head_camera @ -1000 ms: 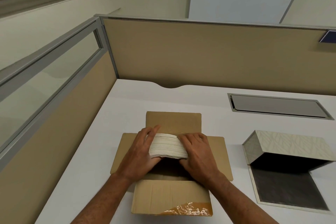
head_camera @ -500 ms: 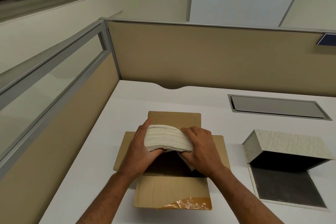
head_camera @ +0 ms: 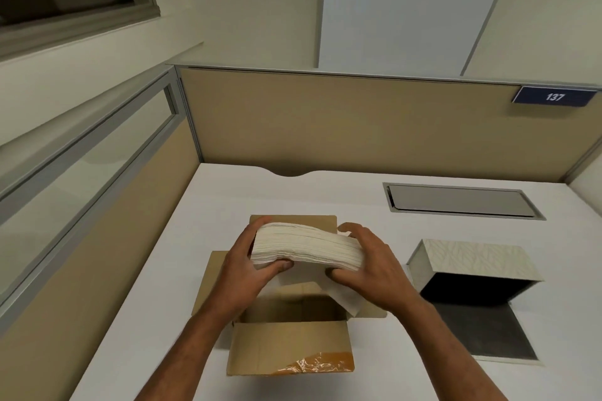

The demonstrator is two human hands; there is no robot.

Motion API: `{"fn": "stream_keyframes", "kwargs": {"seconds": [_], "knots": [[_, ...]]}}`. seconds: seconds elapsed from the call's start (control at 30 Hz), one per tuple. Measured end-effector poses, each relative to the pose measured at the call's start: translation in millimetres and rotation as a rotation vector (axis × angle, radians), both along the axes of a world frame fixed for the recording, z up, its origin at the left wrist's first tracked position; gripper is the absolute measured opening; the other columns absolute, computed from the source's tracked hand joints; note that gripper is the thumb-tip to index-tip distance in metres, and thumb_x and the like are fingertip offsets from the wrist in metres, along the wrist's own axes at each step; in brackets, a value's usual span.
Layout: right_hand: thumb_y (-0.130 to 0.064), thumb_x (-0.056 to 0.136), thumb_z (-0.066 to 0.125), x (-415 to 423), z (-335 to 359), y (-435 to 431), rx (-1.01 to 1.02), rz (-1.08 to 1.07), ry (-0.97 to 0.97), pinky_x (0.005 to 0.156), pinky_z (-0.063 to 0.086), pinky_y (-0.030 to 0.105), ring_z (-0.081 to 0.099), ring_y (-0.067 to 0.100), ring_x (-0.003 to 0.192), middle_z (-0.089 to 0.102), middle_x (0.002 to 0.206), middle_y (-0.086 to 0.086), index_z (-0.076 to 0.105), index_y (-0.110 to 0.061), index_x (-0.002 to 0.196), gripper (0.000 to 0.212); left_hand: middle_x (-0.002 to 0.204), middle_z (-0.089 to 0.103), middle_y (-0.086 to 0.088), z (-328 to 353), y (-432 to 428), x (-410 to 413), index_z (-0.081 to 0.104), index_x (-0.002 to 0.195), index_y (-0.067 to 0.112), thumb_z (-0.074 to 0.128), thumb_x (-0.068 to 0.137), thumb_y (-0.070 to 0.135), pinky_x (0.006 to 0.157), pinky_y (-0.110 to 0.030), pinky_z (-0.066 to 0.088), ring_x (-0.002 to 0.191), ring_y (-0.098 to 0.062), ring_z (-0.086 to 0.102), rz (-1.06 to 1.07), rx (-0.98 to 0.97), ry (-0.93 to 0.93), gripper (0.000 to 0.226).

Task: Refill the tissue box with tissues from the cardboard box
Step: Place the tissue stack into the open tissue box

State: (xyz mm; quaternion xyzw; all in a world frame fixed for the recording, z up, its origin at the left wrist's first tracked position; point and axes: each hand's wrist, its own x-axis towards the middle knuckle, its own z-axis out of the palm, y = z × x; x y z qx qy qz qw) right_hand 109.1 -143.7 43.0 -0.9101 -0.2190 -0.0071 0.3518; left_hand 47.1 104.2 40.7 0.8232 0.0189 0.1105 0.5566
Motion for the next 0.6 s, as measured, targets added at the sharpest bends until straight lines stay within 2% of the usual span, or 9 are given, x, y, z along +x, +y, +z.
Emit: {"fn": "stream_keyframes", "kwargs": {"seconds": [0.1, 0.23, 0.3, 0.37, 0.43, 0.47, 0.53, 0.6], "knots": [[-0.049, 0.069, 0.082, -6, 18, -28, 0.228, -0.044, 0.122, 0.085, 0.058, 0.028, 0.053, 0.013, 0.112, 0.049, 0.125, -0.015, 0.037, -0.045, 0.134, 0.079, 0.12, 0.052, 0.038, 16, -18, 6, 0.043, 0.134, 0.05, 0.084, 0.075, 0.028, 0.079, -0.009, 0.054, 0.113, 0.016, 0.05, -0.028, -0.085, 0.009, 0.075], [-0.031, 0.074, 0.086, -16, 34, -68, 0.464, -0.117, 0.207, 0.084, 0.058, 0.031, 0.055, 0.016, 0.113, 0.051, 0.125, -0.006, 0.042, -0.048, 0.133, 0.075, 0.111, 0.052, 0.046, 29, -56, 10, 0.043, 0.136, 0.051, 0.081, 0.075, 0.04, 0.076, -0.008, 0.054, 0.11, 0.015, 0.051, -0.038, -0.161, 0.013, 0.073], [-0.027, 0.077, 0.084, -20, 35, -88, 0.553, -0.171, 0.219, 0.08, 0.058, 0.025, 0.056, 0.014, 0.112, 0.051, 0.128, -0.006, 0.042, -0.049, 0.133, 0.073, 0.117, 0.052, 0.043, 33, -85, 10, 0.041, 0.137, 0.054, 0.078, 0.072, 0.048, 0.073, -0.005, 0.052, 0.114, 0.011, 0.052, -0.031, -0.196, 0.018, 0.075], [-0.026, 0.08, 0.082, -23, 32, -107, 0.591, -0.217, 0.206, 0.075, 0.055, 0.017, 0.056, 0.01, 0.112, 0.05, 0.13, -0.009, 0.039, -0.047, 0.136, 0.074, 0.127, 0.052, 0.032, 34, -116, 13, 0.038, 0.14, 0.052, 0.077, 0.072, 0.051, 0.072, -0.003, 0.051, 0.117, 0.004, 0.052, -0.008, -0.212, 0.029, 0.078], [-0.027, 0.082, 0.079, -26, 26, -128, 0.611, -0.261, 0.2, 0.073, 0.053, 0.011, 0.055, 0.01, 0.113, 0.048, 0.132, -0.01, 0.034, -0.044, 0.14, 0.075, 0.136, 0.053, 0.018, 32, -149, 16, 0.039, 0.143, 0.045, 0.076, 0.075, 0.049, 0.082, -0.009, 0.053, 0.121, -0.004, 0.053, 0.033, -0.215, 0.037, 0.078], [-0.026, 0.083, 0.078, -28, 21, -141, 0.629, -0.281, 0.201, 0.072, 0.053, 0.01, 0.055, 0.011, 0.114, 0.048, 0.132, -0.009, 0.033, -0.044, 0.141, 0.076, 0.139, 0.054, 0.012, 29, -167, 16, 0.04, 0.143, 0.042, 0.076, 0.076, 0.049, 0.09, -0.018, 0.054, 0.123, -0.008, 0.054, 0.055, -0.222, 0.043, 0.077], [-0.025, 0.086, 0.075, -31, 12, -171, 0.669, -0.327, 0.221, 0.073, 0.055, 0.014, 0.055, 0.013, 0.114, 0.048, 0.133, -0.006, 0.03, -0.044, 0.142, 0.074, 0.143, 0.052, 0.007, 22, -203, 15, 0.041, 0.144, 0.039, 0.073, 0.077, 0.052, 0.1, -0.032, 0.053, 0.127, -0.016, 0.053, 0.084, -0.242, 0.074, 0.076], [-0.024, 0.09, 0.071, -34, 1, -203, 0.696, -0.38, 0.276, 0.078, 0.054, 0.021, 0.054, 0.013, 0.114, 0.047, 0.135, -0.003, 0.03, -0.046, 0.141, 0.069, 0.145, 0.049, 0.008, 13, -237, 12, 0.041, 0.144, 0.038, 0.069, 0.076, 0.058, 0.099, -0.026, 0.047, 0.128, -0.014, 0.048, 0.109, -0.226, 0.126, 0.075]]}}
